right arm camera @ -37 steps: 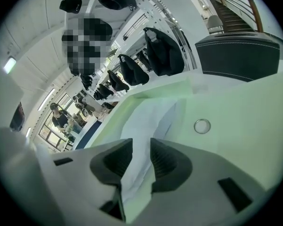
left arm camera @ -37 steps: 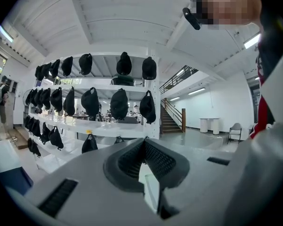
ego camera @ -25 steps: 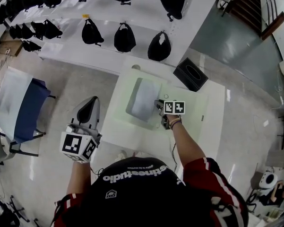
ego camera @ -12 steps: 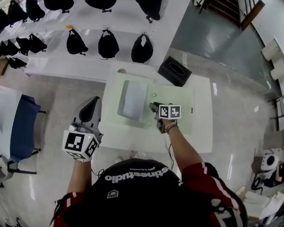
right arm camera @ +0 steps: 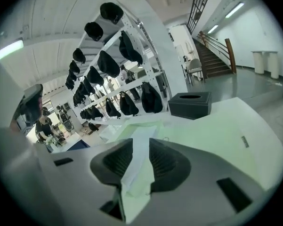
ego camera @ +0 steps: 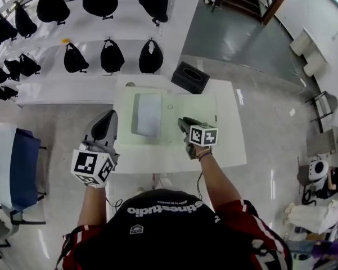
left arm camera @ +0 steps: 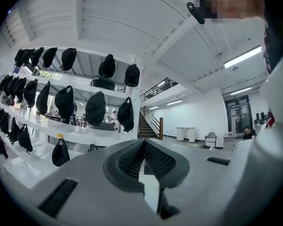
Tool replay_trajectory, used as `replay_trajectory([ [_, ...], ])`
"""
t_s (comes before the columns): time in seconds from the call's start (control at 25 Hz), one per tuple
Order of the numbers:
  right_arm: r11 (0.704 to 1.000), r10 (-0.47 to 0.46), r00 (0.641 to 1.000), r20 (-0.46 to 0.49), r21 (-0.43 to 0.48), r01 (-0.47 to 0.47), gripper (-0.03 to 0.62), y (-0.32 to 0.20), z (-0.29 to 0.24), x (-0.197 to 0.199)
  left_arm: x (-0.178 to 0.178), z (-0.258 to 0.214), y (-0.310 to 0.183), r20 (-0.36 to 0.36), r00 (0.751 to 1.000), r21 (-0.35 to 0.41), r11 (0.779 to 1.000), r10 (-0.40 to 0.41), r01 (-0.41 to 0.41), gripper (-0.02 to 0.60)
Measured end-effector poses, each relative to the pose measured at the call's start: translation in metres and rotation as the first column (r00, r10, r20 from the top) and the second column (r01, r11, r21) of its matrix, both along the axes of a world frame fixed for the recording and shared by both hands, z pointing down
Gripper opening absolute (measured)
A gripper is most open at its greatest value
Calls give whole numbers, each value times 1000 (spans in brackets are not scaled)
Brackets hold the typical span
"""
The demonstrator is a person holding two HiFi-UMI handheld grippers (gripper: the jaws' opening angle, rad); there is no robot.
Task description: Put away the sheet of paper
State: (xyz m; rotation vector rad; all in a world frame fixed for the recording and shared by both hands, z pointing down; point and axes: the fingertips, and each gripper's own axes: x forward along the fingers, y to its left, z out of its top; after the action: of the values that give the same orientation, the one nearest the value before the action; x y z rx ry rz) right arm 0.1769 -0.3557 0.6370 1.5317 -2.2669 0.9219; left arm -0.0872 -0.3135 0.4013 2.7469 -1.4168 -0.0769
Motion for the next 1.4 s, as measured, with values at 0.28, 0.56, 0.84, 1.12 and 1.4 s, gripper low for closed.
replay_trajectory([
  [0.28, 988, 91, 994, -53, 128, -84, 114, 26, -47, 24, 4, -5, 10, -3, 998, 18, 998, 59, -59, 5],
  [0.56, 958, 149, 979, -137, 267, -108, 110, 69, -100, 22, 6, -8, 25, 11, 992, 21, 992, 125, -126, 5],
  [0.84, 920, 166, 975, -148, 379, -98, 109, 104, -167, 11, -1, -20, 35, -1, 990, 41, 989, 141, -141, 5],
  [1.12, 875, 158, 983, -99, 476, -92, 106, 125, -233, 22, -13, -44, 47, -9, 997, 71, 994, 80, -79, 5],
  [1.4, 832, 134, 985, -112, 552, -50, 95, 140, -277, 28, -5, -65, 61, -10, 999, 90, 995, 43, -42, 5],
])
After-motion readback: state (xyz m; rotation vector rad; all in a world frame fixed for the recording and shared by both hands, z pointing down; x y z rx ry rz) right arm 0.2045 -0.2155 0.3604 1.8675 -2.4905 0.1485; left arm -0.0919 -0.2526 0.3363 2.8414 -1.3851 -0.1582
